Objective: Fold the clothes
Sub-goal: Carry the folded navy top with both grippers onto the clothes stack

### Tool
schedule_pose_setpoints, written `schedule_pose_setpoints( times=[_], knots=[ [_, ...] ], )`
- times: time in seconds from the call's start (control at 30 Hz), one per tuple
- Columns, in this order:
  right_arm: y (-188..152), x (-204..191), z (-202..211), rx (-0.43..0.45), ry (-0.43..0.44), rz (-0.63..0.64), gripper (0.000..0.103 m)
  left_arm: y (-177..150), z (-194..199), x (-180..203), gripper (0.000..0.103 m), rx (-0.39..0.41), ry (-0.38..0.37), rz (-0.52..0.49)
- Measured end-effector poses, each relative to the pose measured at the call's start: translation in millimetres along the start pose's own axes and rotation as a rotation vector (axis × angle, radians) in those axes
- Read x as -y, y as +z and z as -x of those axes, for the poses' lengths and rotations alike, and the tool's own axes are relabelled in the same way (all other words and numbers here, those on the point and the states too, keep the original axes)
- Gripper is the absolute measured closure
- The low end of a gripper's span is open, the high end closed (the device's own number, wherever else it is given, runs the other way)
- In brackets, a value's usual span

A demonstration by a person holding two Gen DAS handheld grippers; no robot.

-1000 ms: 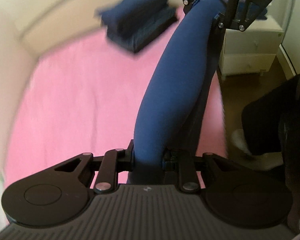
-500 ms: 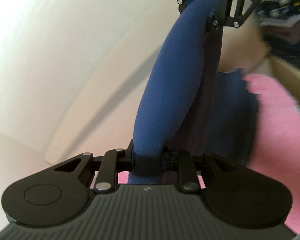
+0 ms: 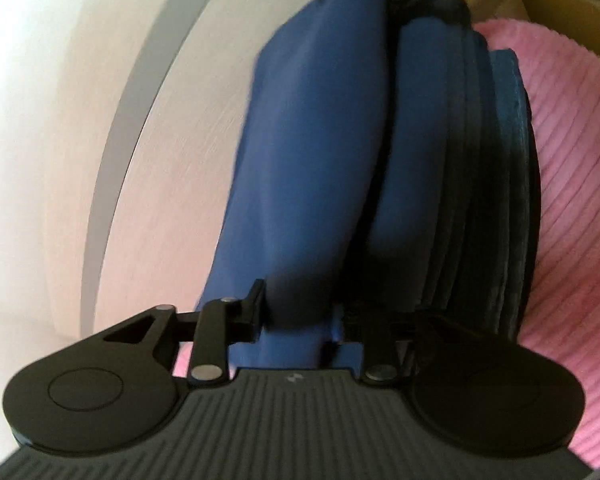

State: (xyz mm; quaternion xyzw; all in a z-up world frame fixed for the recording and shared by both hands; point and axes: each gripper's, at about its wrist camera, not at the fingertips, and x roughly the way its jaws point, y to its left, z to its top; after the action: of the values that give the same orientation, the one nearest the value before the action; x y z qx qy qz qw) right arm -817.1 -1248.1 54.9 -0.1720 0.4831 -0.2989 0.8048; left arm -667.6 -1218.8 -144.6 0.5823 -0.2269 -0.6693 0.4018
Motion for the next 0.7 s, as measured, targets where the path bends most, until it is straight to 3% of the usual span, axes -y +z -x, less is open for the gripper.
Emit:
schedule_pose_setpoints(
  times=[0.1, 0.17, 0.23, 0.33, 0.4, 0.57, 0.7],
  knots=[
    [-5, -2, -1, -0.029, 0.016, 0.031, 0.056, -12, 8, -9, 0.075, -0.018, 0.006, 0.036],
    [-8, -9, -5, -0.036, 0.006, 0.015, 0.061, -15, 9, -9, 0.089, -0.024, -0.005, 0.029],
    [-11, -17, -8, -0.044, -0.003, -0.001, 0.062, -17, 5, -9, 0.094, -0.025, -0.018, 0.014],
    [-18, -32, -14, -0.066, -0.017, 0.014, 0.061, -37, -11, -23, 0.095, -0.032, -0.021, 0.025],
    [-24, -43, -16, -0.079, -0.027, 0.046, 0.054, -47, -20, -29, 0.095, -0.039, -0.026, 0.029],
    [-16, -29, -7, -0.102, -0.012, -0.027, 0.053, -48, -15, -24, 0.095, -0.067, -0.025, 0.025],
    [-10, -19, 6, -0.128, 0.051, -0.156, 0.052, -48, -6, -42, 0.09, -0.081, -0.03, 0.172]
  ],
)
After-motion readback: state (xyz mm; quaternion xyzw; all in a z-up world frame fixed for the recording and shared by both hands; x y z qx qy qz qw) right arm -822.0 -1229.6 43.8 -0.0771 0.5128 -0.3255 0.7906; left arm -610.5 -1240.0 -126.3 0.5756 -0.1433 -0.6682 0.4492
